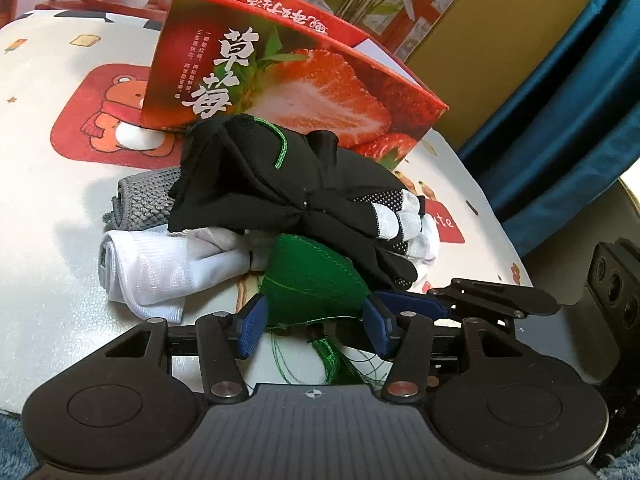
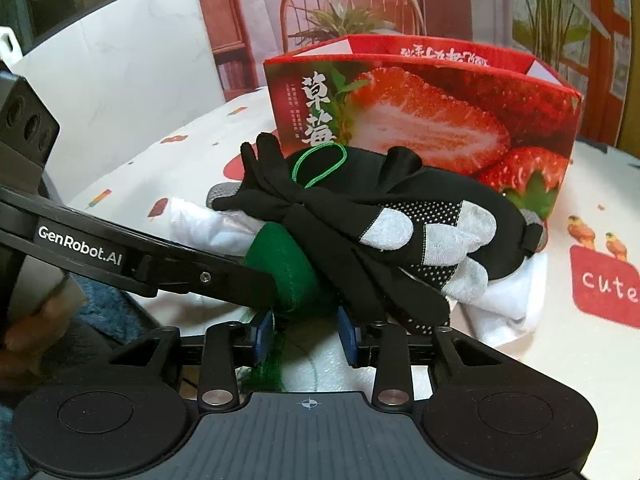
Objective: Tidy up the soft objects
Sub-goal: 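Lower the left tool to the green plush toy under the black gloves and grasp it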
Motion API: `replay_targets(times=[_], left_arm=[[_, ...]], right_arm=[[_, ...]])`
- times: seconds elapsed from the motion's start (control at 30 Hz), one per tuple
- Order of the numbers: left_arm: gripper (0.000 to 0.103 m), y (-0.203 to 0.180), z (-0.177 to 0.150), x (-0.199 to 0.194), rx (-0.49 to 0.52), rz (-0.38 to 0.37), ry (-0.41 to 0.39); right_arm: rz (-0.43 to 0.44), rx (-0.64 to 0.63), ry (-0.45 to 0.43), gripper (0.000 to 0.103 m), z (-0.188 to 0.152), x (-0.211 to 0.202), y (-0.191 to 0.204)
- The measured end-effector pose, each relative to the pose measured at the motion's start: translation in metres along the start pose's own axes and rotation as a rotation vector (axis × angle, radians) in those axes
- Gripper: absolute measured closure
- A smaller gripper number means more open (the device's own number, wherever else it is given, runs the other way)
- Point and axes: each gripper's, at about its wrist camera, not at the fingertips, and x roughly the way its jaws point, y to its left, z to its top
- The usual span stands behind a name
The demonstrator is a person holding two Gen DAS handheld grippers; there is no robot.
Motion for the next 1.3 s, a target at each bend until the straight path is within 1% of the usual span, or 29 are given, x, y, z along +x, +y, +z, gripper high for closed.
replay_targets(times=[0.1, 0.3, 0.53, 0.67, 0.77, 0.93, 1.0, 1.17, 1.3], left_arm=[[0.048, 0.003, 0.000, -0.002, -0.014, -0.003, -0.012], [0.048, 0.007, 0.001, -0.011, -0.049, -0.023, -0.066], [0.048, 0.022, 0.003, -0.004, -0.131, -0.037, -0.051], [0.046, 0.021, 0.004, 0.003, -0.117, -0.049, -0.038], [0.046, 0.018, 0.003, 0.007, -0.110, -0.050, -0.035], [0.046, 0.016, 0.002, 0.009, -0.098, -0.053, -0.034], [0.046, 0.013, 0.001, 0.010, -0.088, -0.059, -0.044], [0.047, 0.003, 0.002, 0.006, -0.047, -0.046, -0.054], [0.047, -0.006, 0.012, -0.010, -0.037, -0.059, -0.095]], right_arm=[[-0.004, -0.023, -0.015, 0.069, 0.000, 0.000, 0.002], [-0.006, -0.081, -0.033, 0.069, -0.001, 0.001, 0.011], [-0.012, -0.137, -0.067, 0.069, -0.001, -0.005, 0.020], [-0.017, -0.148, -0.051, 0.069, 0.000, 0.001, 0.020], [-0.026, -0.171, -0.056, 0.068, -0.001, 0.005, 0.023], [-0.028, -0.191, -0.061, 0.060, -0.002, 0.011, 0.023], [-0.028, -0.199, -0.063, 0.057, -0.002, 0.013, 0.024], [-0.026, -0.197, -0.070, 0.061, -0.001, 0.011, 0.023], [-0.015, -0.180, -0.111, 0.061, 0.006, -0.002, 0.023]])
